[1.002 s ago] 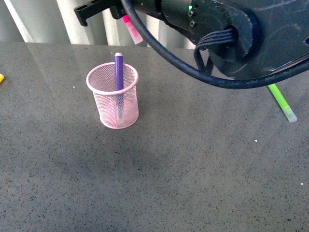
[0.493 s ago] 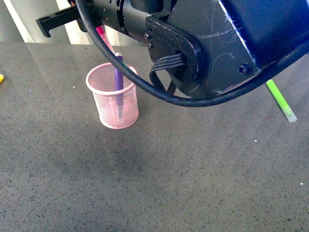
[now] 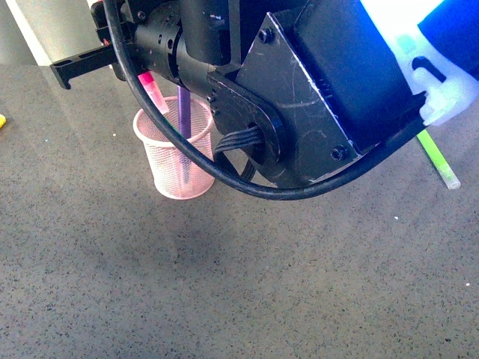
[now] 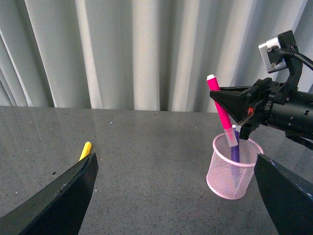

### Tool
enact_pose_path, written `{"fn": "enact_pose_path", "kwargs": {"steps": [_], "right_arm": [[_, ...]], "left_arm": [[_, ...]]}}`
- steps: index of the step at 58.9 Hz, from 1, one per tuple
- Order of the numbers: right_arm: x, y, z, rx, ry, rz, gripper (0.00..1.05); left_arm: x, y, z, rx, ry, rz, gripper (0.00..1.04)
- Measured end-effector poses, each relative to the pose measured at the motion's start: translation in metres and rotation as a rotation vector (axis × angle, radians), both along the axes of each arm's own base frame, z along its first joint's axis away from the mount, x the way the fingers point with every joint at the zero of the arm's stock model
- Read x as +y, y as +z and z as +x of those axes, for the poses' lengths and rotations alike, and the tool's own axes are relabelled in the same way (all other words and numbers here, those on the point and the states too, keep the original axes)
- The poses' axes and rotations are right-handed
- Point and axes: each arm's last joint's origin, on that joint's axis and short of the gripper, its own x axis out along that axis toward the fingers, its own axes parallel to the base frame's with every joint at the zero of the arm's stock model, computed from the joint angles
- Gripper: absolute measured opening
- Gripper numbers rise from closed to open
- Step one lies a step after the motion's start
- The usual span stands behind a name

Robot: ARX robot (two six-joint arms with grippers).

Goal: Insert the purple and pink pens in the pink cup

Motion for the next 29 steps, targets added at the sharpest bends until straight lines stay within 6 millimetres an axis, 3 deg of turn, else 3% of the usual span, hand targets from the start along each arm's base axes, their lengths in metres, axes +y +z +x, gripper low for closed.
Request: {"fn": "enact_pose_path", "kwargs": {"steps": [20, 29], "right_arm": [[-0.0012, -0.003, -0.0002, 0.005, -0.006, 0.0, 0.11], [-0.0035, -0.0067, -0.0015, 0.016, -0.007, -0.007, 0.37]], "left_arm": [[0.0, 0.0, 0.0, 0.0, 0.0, 0.0, 0.98], [0.0, 0.0, 0.0, 0.0, 0.0, 0.0, 0.98]]}}
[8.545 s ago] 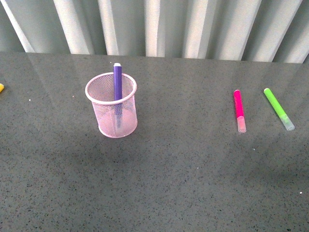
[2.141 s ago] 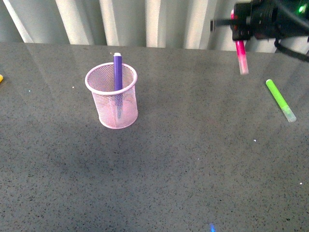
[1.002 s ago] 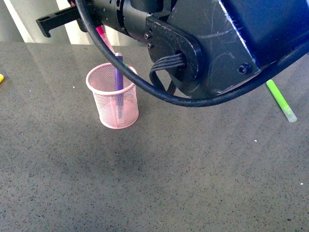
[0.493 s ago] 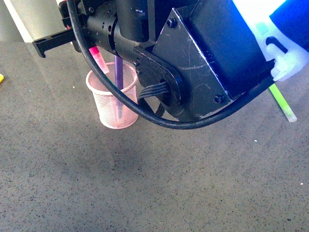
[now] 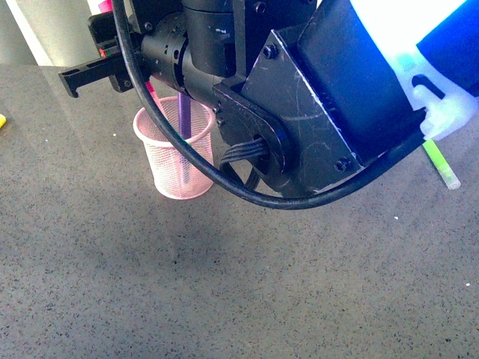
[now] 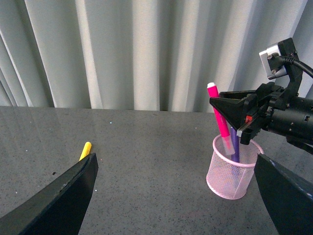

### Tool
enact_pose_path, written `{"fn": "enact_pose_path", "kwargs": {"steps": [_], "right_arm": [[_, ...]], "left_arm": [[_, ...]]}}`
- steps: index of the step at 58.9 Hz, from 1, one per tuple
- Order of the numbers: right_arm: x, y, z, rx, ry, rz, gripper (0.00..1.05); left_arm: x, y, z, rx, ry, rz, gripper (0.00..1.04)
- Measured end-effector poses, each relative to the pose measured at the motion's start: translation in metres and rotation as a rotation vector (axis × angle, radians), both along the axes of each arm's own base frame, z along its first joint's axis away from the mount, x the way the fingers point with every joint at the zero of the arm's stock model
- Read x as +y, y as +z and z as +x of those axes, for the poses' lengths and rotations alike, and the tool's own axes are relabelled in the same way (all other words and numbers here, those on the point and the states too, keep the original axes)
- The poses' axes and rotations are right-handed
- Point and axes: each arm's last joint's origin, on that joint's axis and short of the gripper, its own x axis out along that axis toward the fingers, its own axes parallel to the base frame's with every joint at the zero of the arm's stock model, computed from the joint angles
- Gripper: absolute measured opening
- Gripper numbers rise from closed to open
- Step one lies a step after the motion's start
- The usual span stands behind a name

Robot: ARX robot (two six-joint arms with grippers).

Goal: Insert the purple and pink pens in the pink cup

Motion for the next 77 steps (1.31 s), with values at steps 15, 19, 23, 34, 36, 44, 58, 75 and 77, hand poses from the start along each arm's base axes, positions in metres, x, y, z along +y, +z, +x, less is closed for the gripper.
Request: {"fn": "enact_pose_path", "kwargs": {"steps": [15, 19, 23, 34, 36, 44, 58, 75, 77], "right_arm": [[-0.014, -0.005, 0.002, 0.029, -0.036, -0.004, 0.92], [-0.019, 0.0, 0.002, 0.027, -0.052, -0.001, 1.0], [-0.026, 0.008, 0.002, 0.015, -0.077, 0.005, 0.97], [-0.065, 0.044, 0.004, 0.046, -0.304, -0.001, 0.98], [-0.077, 0.051, 0.004, 0.071, -0.368, -0.005, 0.98], [-0.14, 0.073, -0.006, 0.236, -0.661, -0.023, 0.98], [-0.187, 0.079, -0.028, 0.296, -0.803, -0.009, 0.97], [-0.221, 0.068, -0.084, -0.036, -0.753, 0.042, 0.52], [-0.228, 0.067, -0.093, -0.041, -0.765, 0.04, 0.44]], "left_arm": [[0.0, 0.0, 0.0, 0.0, 0.0, 0.0, 0.98], [0.0, 0.0, 0.0, 0.0, 0.0, 0.0, 0.98], [0.0, 0.0, 0.0, 0.0, 0.0, 0.0, 0.98], [0.0, 0.0, 0.0, 0.0, 0.0, 0.0, 0.98], [0.0, 0.0, 0.0, 0.0, 0.0, 0.0, 0.98], [0.0, 0.0, 0.0, 0.0, 0.0, 0.0, 0.98], [0.0, 0.0, 0.0, 0.0, -0.002, 0.0, 0.98], [0.0, 0.0, 0.0, 0.0, 0.002, 0.0, 0.98], [0.0, 0.0, 0.0, 0.0, 0.002, 0.0, 0.98]]}}
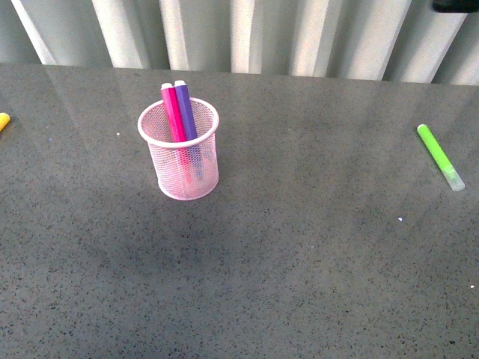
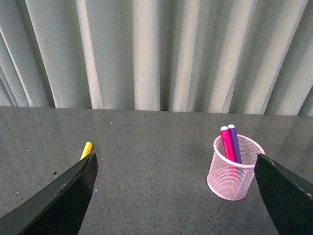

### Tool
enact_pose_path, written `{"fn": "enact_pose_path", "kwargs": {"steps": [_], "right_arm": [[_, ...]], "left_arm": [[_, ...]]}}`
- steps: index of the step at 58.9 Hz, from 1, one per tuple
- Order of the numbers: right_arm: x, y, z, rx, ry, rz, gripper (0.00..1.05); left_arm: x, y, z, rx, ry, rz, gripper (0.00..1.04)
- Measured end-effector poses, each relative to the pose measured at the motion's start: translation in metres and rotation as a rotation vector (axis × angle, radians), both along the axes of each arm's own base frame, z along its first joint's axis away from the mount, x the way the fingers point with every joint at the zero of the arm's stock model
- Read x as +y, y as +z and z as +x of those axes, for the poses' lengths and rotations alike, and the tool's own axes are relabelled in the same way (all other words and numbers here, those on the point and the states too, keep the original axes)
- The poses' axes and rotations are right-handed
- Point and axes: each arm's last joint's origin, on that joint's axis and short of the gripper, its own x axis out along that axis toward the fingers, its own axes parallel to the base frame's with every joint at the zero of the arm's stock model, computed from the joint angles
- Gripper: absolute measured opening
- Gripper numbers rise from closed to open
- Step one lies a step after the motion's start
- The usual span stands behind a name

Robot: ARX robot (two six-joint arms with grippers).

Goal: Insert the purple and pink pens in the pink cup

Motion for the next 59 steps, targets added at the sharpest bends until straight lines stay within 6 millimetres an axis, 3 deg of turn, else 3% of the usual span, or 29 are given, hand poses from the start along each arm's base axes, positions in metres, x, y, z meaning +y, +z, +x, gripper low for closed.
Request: {"fn": "enact_pose_path", "kwargs": {"steps": [14, 31, 43, 59], "right_arm": [[-0.023, -0.012, -0.045, 0.017, 0.004, -0.014, 0.03], [-0.04, -0.028, -0.089, 0.026, -0.005, -0.013, 0.03], [-0.053, -0.026, -0.107, 0.017, -0.014, -0.011, 0.03], [-0.053, -0.022, -0.125, 0.007, -0.01, -0.011, 0.03]], "left_arm": [[0.0, 0.0, 0.0, 0.0, -0.002, 0.0, 0.98], [0.0, 0.0, 0.0, 0.0, -0.001, 0.0, 0.98], [0.0, 0.0, 0.0, 0.0, -0.002, 0.0, 0.98], [0.0, 0.0, 0.0, 0.0, -0.002, 0.0, 0.98]]}}
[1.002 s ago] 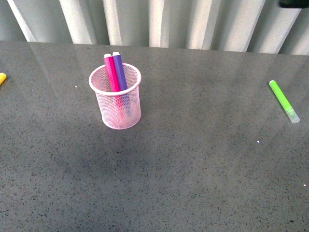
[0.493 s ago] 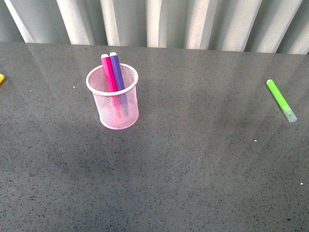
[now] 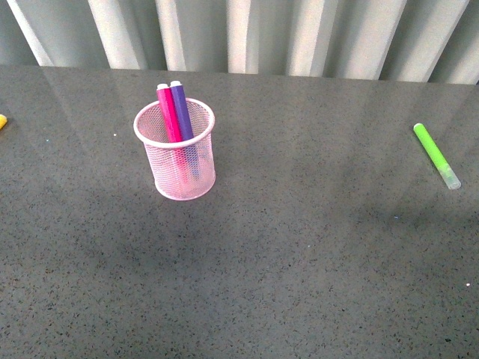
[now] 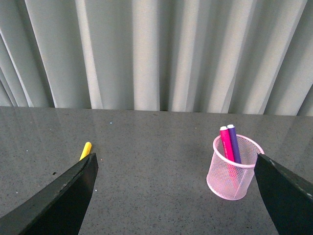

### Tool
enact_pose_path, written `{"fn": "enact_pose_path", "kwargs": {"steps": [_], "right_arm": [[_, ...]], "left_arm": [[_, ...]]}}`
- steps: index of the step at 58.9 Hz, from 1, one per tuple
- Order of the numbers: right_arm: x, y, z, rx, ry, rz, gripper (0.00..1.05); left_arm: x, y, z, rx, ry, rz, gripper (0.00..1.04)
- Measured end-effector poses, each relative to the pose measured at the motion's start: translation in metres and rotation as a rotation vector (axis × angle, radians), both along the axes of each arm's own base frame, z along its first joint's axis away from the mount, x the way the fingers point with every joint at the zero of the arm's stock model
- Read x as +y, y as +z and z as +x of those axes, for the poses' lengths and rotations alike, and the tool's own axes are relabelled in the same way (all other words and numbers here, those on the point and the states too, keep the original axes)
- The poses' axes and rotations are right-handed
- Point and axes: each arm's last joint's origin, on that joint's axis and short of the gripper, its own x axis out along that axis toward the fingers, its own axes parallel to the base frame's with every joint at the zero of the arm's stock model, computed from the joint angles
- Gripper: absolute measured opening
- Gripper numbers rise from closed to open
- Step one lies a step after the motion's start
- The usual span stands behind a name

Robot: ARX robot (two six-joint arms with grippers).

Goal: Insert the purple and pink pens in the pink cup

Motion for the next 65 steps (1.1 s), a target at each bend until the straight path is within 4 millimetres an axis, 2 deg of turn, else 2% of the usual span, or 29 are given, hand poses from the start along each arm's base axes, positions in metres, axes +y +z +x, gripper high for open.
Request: {"fn": "enact_pose_path", "kwargs": {"steps": [28, 65], "right_arm": [[0.0, 0.008, -0.023, -0.026, 0.0, 0.0, 0.03], [0.0, 0.008, -0.038, -0.029, 0.0, 0.001, 0.03]], "left_arm": [[0.0, 0.0, 0.0, 0.0, 0.0, 0.0, 0.98], [0.0, 0.0, 0.0, 0.0, 0.0, 0.0, 0.98]]}}
